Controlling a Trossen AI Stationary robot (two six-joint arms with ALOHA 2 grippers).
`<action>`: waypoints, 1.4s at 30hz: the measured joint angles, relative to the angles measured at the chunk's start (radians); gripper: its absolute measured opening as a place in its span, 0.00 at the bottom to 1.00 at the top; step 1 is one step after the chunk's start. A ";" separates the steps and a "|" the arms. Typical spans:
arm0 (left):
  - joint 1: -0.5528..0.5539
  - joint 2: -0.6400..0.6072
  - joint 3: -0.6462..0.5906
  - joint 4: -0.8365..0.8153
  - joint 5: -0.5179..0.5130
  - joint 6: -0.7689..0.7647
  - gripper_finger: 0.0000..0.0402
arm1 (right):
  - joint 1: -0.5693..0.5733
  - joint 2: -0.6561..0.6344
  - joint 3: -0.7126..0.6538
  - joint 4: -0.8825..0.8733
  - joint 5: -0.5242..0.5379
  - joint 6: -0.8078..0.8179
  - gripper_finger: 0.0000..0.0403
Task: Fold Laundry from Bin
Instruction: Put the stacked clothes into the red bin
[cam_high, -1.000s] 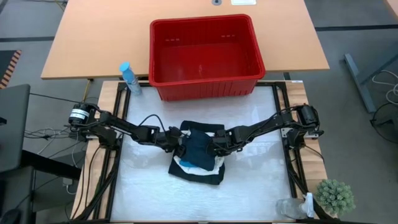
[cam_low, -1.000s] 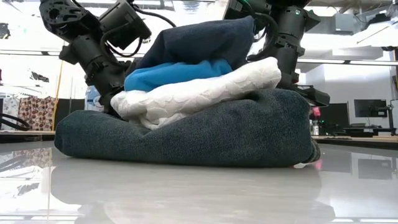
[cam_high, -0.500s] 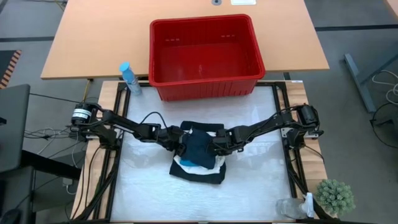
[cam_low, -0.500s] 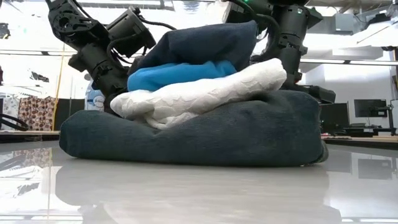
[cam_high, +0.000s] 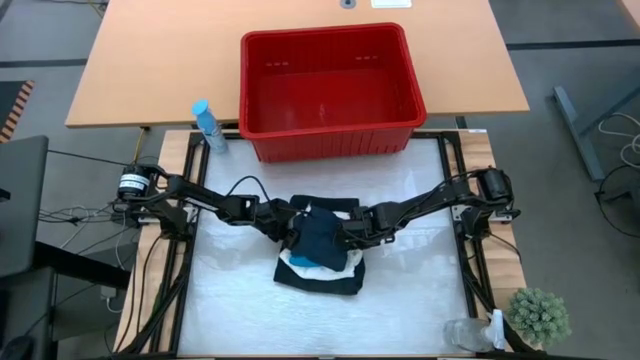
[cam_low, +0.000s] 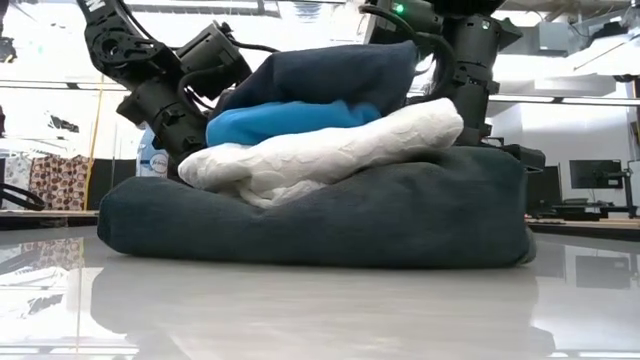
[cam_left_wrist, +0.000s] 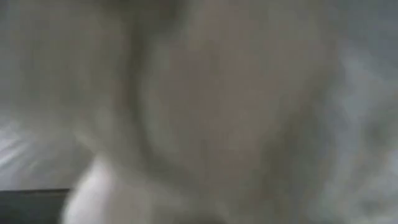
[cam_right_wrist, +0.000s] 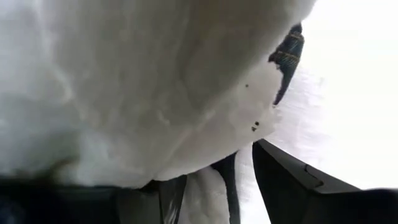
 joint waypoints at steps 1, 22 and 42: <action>-0.001 0.011 0.000 0.021 0.011 -0.014 0.53 | 0.001 0.001 -0.008 0.010 -0.003 -0.001 0.51; 0.005 0.060 -0.006 0.271 0.030 -0.308 0.29 | -0.018 0.074 0.011 0.059 -0.069 -0.022 0.07; 0.023 -0.108 -0.006 0.263 -0.059 -0.494 0.29 | -0.102 0.021 0.221 -0.240 -0.048 -0.227 0.07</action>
